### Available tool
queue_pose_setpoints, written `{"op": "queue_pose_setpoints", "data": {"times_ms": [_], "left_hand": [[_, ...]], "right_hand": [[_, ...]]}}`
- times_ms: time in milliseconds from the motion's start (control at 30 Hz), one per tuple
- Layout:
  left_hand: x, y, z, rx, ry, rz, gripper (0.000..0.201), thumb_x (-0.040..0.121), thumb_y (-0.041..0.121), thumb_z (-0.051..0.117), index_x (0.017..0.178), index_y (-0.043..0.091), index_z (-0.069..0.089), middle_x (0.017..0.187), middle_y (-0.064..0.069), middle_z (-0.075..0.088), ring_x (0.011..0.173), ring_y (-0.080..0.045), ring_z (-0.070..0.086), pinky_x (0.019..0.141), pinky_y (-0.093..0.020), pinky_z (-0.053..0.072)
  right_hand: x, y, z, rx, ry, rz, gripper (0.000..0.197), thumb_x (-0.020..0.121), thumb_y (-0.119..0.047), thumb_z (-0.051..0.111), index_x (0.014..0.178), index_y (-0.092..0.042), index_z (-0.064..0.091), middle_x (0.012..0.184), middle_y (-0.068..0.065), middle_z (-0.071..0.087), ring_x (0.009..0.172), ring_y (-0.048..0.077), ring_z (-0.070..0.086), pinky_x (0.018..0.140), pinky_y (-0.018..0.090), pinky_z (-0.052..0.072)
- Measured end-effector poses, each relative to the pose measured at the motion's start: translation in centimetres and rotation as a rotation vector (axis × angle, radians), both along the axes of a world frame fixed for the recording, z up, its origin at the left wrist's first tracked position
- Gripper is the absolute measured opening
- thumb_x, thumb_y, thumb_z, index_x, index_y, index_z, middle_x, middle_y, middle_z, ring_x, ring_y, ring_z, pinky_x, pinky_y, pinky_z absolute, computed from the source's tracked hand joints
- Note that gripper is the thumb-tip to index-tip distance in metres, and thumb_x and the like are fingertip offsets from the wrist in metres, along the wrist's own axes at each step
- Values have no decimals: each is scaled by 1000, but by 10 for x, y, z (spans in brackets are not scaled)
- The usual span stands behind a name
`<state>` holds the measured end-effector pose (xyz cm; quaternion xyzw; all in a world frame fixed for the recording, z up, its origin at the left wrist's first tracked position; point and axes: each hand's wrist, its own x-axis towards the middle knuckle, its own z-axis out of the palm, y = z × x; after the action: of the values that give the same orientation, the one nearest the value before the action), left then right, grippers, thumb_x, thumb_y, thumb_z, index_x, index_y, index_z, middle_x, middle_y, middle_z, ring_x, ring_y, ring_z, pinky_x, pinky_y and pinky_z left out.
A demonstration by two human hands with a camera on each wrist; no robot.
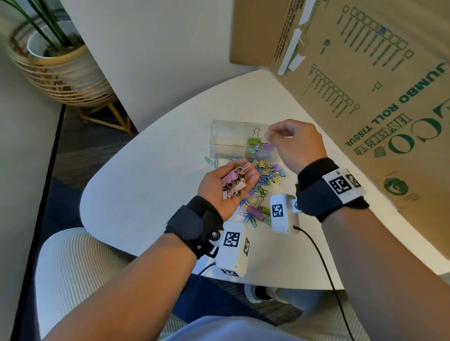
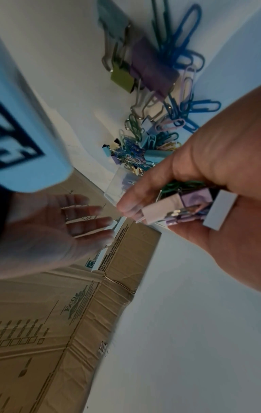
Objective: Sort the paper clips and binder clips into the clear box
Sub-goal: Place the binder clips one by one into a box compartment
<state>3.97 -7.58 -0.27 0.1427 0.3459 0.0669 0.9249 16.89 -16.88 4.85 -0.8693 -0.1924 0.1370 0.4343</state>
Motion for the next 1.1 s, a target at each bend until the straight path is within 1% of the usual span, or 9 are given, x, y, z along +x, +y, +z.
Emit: {"op": "queue_pose_setpoints", "data": {"times_ms": [67, 233, 367, 467, 633, 833, 900, 1000, 1100], "left_hand": [[0, 0, -1, -9, -2, 10, 29, 99, 16, 42, 95, -3, 64, 83, -19, 69, 68, -30, 70, 63, -36, 60], [4, -1, 2, 1, -14, 22, 30, 99, 16, 42, 94, -4, 63, 80, -19, 69, 68, -28, 69, 69, -35, 59], [6, 2, 3, 26, -32, 18, 30, 99, 19, 40, 100, 0, 63, 87, -17, 68, 78, -27, 67, 65, -32, 60], [5, 3, 4, 11, -41, 27, 30, 99, 19, 40, 102, 1, 64, 90, -18, 69, 80, -29, 69, 66, -33, 60], [1, 0, 4, -28, -54, 25, 28, 98, 19, 41, 103, 1, 62, 82, -17, 69, 72, -28, 69, 56, -29, 57], [-1, 4, 3, -37, -26, 74, 28, 96, 17, 45, 110, -2, 60, 91, -19, 67, 74, -27, 70, 68, -33, 60], [0, 4, 5, -41, -28, 89, 26, 97, 15, 46, 101, -3, 63, 88, -20, 68, 78, -29, 68, 72, -35, 60], [-1, 3, 4, -42, -20, 81, 29, 98, 16, 44, 95, -4, 65, 83, -20, 69, 77, -29, 68, 73, -38, 60], [-5, 0, -2, -56, 15, 62, 29, 98, 16, 45, 95, -3, 65, 83, -19, 69, 72, -29, 70, 71, -37, 60]], "right_hand": [[-9, -7, 3, 2, -56, 28, 8, 88, -23, 64, 87, -29, 69, 80, -18, 64, 76, -9, 56, 66, 1, 37], [-34, -22, 6, 53, 16, 250, 14, 86, -18, 68, 88, -30, 73, 81, -5, 70, 78, 11, 64, 75, 22, 51], [-49, -27, 6, 35, -75, 402, 22, 84, -12, 70, 98, -28, 74, 92, -17, 68, 87, -8, 57, 74, 5, 39], [-52, -25, 1, -147, -241, 543, 30, 83, -15, 71, 108, -31, 72, 105, -12, 62, 98, 6, 49, 86, 16, 34], [-54, -22, -2, -201, -290, 550, 23, 85, -17, 69, 103, -31, 72, 102, -8, 61, 99, 16, 49, 83, 25, 35], [-52, -23, 7, 201, 103, 371, 15, 86, -15, 70, 98, -23, 74, 82, -7, 72, 86, 8, 67, 83, 24, 52], [-49, -25, 10, 361, 193, 243, 14, 85, -11, 71, 95, -20, 73, 78, -1, 74, 72, 6, 67, 70, 19, 53], [-42, -28, 6, 424, 265, 17, 12, 83, -12, 72, 93, -18, 73, 79, 14, 73, 59, 12, 55, 52, 20, 46], [-29, -30, -4, 382, 319, -142, 11, 83, -11, 72, 95, -11, 72, 80, 12, 73, 62, 17, 57, 52, 25, 47]]}}
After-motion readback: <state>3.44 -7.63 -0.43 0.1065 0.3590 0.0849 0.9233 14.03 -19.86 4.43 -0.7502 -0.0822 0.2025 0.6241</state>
